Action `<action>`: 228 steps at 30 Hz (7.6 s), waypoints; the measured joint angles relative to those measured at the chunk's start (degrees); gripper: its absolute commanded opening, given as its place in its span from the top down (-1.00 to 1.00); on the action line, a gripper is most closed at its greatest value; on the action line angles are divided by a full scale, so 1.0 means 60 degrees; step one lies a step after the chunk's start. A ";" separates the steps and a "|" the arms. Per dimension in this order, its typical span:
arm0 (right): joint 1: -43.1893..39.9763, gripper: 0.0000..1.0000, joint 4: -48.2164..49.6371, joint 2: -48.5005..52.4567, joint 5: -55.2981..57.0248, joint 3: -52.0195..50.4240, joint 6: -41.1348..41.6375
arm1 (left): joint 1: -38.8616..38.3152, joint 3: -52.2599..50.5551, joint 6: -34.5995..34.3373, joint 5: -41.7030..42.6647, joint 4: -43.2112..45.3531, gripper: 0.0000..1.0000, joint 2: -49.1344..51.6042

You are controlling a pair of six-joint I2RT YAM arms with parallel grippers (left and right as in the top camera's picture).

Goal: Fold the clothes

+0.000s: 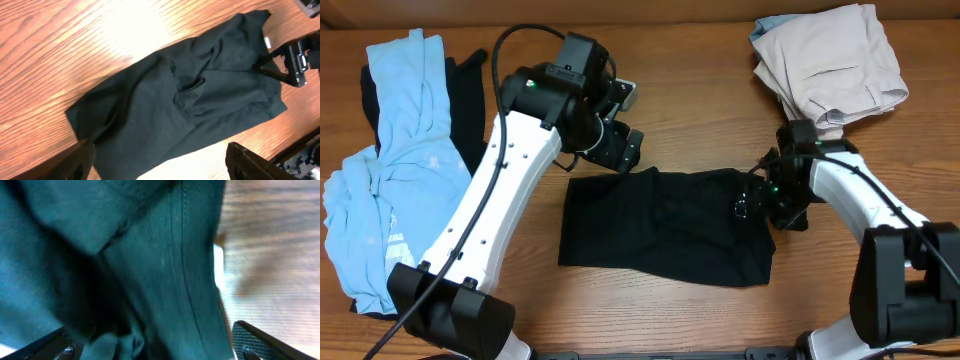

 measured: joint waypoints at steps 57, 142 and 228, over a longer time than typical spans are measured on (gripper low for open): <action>0.4306 0.85 0.0510 -0.1198 -0.0688 0.2342 0.2000 | 0.1851 0.0000 0.0033 -0.1694 -0.0237 -0.75 0.0000; 0.6761 0.03 -0.0608 0.1279 0.1647 0.4306 0.4335 | 0.4634 0.0000 0.0036 -0.2084 0.2226 -1.00 0.0641; 0.2568 -0.05 -0.2521 0.3595 0.0648 0.6171 0.2208 | 0.4707 0.0000 0.0255 -0.2368 0.2007 -1.00 0.2018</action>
